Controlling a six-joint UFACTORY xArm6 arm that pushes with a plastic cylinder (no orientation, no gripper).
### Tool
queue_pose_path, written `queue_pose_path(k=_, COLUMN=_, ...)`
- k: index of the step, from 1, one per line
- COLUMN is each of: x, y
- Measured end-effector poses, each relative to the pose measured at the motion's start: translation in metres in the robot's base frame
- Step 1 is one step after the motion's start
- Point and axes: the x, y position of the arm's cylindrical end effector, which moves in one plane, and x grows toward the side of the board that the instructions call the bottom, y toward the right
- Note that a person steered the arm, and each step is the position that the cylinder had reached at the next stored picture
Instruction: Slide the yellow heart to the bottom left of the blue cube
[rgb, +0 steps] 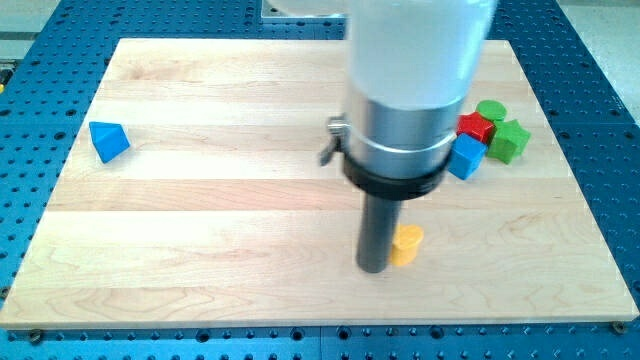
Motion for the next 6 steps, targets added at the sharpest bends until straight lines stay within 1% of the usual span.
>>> queue_pose_path(k=1, x=-0.010, y=0.029)
queue_pose_path(k=2, x=-0.029, y=0.045)
queue_pose_path(k=3, x=-0.010, y=0.045)
queue_pose_path(k=4, x=-0.029, y=0.113)
queue_pose_path(k=5, x=-0.048, y=0.155)
queue_pose_path(k=6, x=-0.074, y=0.164)
